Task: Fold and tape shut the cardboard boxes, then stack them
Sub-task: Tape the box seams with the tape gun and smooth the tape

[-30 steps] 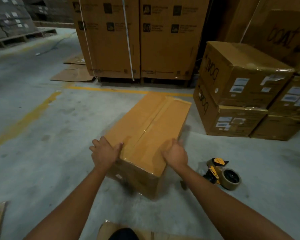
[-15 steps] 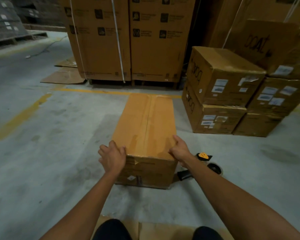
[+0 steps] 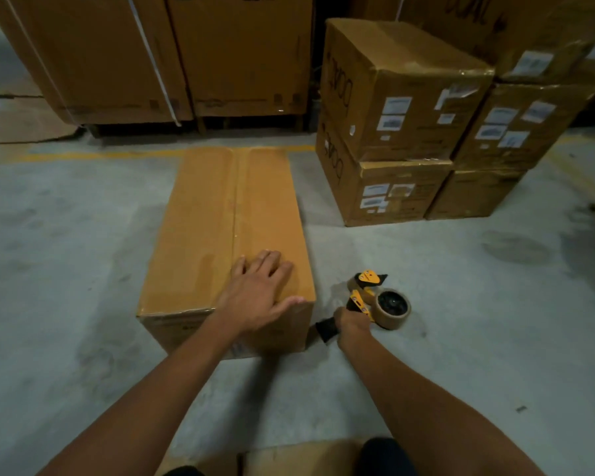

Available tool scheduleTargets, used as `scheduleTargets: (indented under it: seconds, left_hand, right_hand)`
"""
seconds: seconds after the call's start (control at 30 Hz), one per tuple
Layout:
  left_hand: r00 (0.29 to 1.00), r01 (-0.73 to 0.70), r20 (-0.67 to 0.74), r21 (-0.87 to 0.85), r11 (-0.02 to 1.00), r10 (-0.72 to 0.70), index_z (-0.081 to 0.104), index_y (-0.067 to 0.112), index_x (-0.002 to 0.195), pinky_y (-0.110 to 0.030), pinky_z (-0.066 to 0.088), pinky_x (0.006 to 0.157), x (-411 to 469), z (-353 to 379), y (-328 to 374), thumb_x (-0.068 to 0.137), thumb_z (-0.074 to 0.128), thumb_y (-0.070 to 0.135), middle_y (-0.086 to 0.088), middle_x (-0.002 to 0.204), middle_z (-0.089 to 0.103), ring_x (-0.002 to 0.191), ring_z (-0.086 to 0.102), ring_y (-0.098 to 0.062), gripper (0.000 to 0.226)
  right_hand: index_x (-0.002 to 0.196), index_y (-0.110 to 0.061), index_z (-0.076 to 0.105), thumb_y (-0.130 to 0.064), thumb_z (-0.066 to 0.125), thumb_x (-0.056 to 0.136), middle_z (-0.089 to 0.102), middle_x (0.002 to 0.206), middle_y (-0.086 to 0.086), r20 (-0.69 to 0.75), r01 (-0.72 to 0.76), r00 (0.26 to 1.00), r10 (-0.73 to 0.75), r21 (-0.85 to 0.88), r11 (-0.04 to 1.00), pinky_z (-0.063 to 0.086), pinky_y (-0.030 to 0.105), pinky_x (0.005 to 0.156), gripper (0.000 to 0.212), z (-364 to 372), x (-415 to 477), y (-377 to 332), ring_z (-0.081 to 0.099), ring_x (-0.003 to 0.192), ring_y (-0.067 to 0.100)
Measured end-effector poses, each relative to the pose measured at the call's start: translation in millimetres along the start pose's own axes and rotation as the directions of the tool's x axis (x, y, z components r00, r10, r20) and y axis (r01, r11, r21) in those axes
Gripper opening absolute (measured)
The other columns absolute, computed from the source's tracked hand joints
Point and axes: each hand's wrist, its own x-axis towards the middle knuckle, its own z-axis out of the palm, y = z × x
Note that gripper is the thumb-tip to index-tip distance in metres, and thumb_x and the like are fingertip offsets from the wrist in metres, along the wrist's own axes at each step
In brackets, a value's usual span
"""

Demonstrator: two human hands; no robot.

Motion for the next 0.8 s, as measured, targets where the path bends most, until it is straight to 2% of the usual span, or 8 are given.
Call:
scheduleTargets:
  seconds: [0.17,0.23,0.3,0.37,0.53,0.67,0.73,0.8]
  left_hand:
    - [0.998,0.057,0.014,0.039,0.998,-0.058,0.019,0.029,0.155,-0.058,0.015,0.119,26.3,5.7,21.0,0.081,-0.006,0.084,-0.005,0.165,0.016,0.152,0.011,-0.026,0.096]
    - [0.997,0.078,-0.002,0.046,0.996,-0.078,0.023,0.03,0.154,-0.058,0.016,0.119,31.8,8.6,24.6,0.082,-0.002,0.084,-0.005,0.164,0.019,0.151,0.014,-0.026,0.093]
    - [0.996,0.086,-0.009,0.039,0.996,-0.086,0.026,0.03,0.153,-0.057,0.017,0.118,33.1,10.7,23.2,0.082,0.001,0.084,-0.003,0.163,0.021,0.151,0.015,-0.025,0.092]
    - [0.996,0.092,-0.004,0.028,0.995,-0.092,0.025,0.031,0.153,-0.056,0.017,0.119,31.1,10.5,21.0,0.082,0.002,0.085,-0.002,0.163,0.02,0.151,0.014,-0.024,0.092]
    - [0.994,0.098,0.05,-0.021,0.995,-0.097,0.021,0.032,0.156,-0.055,0.014,0.121,27.0,0.2,23.4,0.082,0.004,0.086,0.0,0.165,0.015,0.153,0.01,-0.022,0.093]
    - [0.981,0.196,0.067,-0.341,0.919,-0.185,0.048,0.023,0.144,-0.044,0.023,0.118,22.7,-9.7,24.1,0.095,0.046,0.061,-0.005,0.156,0.037,0.146,0.029,-0.025,0.062]
    - [0.966,0.226,0.024,-0.56,0.797,-0.257,0.066,0.015,0.121,-0.031,0.041,0.097,13.8,-20.1,29.7,0.097,0.058,0.039,-0.007,0.129,0.061,0.124,0.053,-0.027,0.035]
    - [0.935,0.269,0.03,-0.709,0.652,-0.353,0.069,0.018,0.103,-0.026,0.043,0.077,0.4,-34.3,38.1,0.098,0.06,0.026,-0.002,0.105,0.067,0.103,0.062,-0.023,0.013]
  right_hand:
    - [0.094,0.002,0.06,-0.008,0.074,0.086,0.064,0.098,0.018,0.176,-0.214,0.972,0.158,0.368,0.905,0.057,0.048,0.081,0.019,12.6,29.5,14.4,0.065,0.093,0.037]
    - [0.11,0.002,0.065,-0.007,0.07,0.089,0.067,0.103,0.021,0.309,-0.296,0.937,0.162,0.459,0.837,0.057,0.053,0.085,0.024,17.5,50.9,24.2,0.066,0.091,0.037]
    - [0.119,0.002,0.062,-0.013,0.063,0.093,0.066,0.105,0.02,0.439,-0.366,0.886,0.148,0.468,0.805,0.059,0.043,0.074,0.031,11.4,54.1,24.7,0.065,0.088,0.034]
    - [0.102,-0.004,0.059,-0.018,0.059,0.09,0.06,0.092,0.015,0.442,-0.407,0.873,0.204,0.433,0.804,0.051,0.033,0.061,0.018,-7.2,47.6,11.6,0.059,0.079,0.027]
    - [0.074,-0.009,0.047,-0.002,0.052,0.085,0.049,0.064,0.008,0.389,-0.299,0.916,0.102,0.491,0.818,0.049,0.023,0.041,0.014,-54.9,31.6,-13.6,0.054,0.054,0.022]
    - [0.081,-0.005,0.051,0.003,0.057,0.083,0.053,0.071,0.012,0.389,-0.139,0.92,-0.05,0.441,0.887,0.052,0.028,0.044,0.01,-86.1,-9.1,-29.9,0.058,0.058,0.027]
    - [0.083,-0.004,0.053,0.003,0.06,0.079,0.055,0.07,0.013,0.399,-0.028,0.904,-0.151,0.408,0.913,0.051,0.03,0.046,0.01,-98.9,-33.0,-42.8,0.058,0.055,0.025]
    - [0.085,-0.003,0.054,0.001,0.061,0.076,0.057,0.066,0.012,0.411,0.084,0.881,-0.237,0.356,0.931,0.05,0.03,0.048,0.012,-107.6,-59.4,-55.1,0.058,0.052,0.023]
